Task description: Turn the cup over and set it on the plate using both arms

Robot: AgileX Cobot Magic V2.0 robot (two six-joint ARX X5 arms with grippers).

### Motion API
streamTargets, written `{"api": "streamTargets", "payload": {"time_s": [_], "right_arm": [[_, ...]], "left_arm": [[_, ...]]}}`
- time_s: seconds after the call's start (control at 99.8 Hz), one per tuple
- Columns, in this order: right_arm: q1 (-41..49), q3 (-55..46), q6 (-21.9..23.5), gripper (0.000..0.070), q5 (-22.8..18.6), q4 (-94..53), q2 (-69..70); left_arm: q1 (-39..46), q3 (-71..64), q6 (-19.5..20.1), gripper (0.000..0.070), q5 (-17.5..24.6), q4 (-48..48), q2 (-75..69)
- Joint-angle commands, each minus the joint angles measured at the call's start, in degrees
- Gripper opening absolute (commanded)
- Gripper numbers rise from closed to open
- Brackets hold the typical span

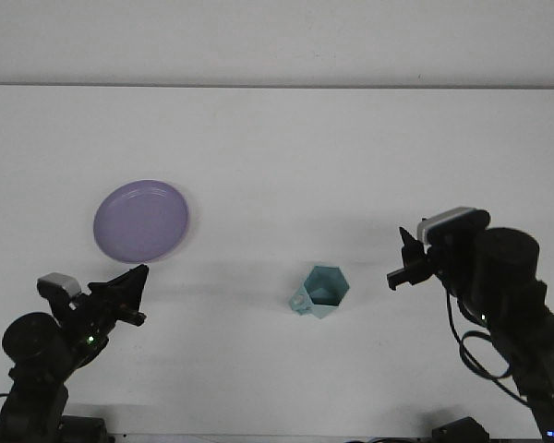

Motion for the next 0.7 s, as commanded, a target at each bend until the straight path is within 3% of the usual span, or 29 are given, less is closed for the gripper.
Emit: {"api": "streamTargets", "payload": {"time_s": [0.0, 0.2, 0.311, 0.381, 0.521, 0.621, 0.691], "right_arm": [[-0.55, -8.31, 1.81, 0.0264, 0.20, 7.13, -5.73], [-2.34, -27.02, 3.45, 0.0264, 4.37, 19.58, -21.44], [-2.84, -33.59, 3.58, 0.0264, 6.84, 21.55, -28.55], [-3.08, -36.09, 3.58, 0.0264, 8.59, 21.49, -31.82], [-3.26, -37.68, 3.63, 0.0264, 9.42, 23.28, -36.00], [-3.26, -37.68, 3.65, 0.0264, 9.42, 22.77, -36.30], [-3.26, -37.68, 3.63, 0.0264, 9.40, 22.99, -36.28]], "left_arm": [[-1.38, 4.31, 3.52, 0.0012, 1.64, -2.21, 4.63], [-9.16, 15.98, 9.29, 0.0021, 1.81, -13.38, 19.21], [-14.34, 21.73, 11.43, 0.0084, 1.79, -18.53, 27.15], [-17.53, 25.18, 12.85, 0.0151, 1.77, -20.70, 31.82], [-24.02, 33.68, 15.87, 0.0354, 1.25, -24.74, 41.53], [-27.91, 40.83, 17.18, 0.0509, -1.14, -28.41, 48.22], [-30.08, 46.53, 18.40, 0.0577, -3.39, -31.98, 53.02]]}}
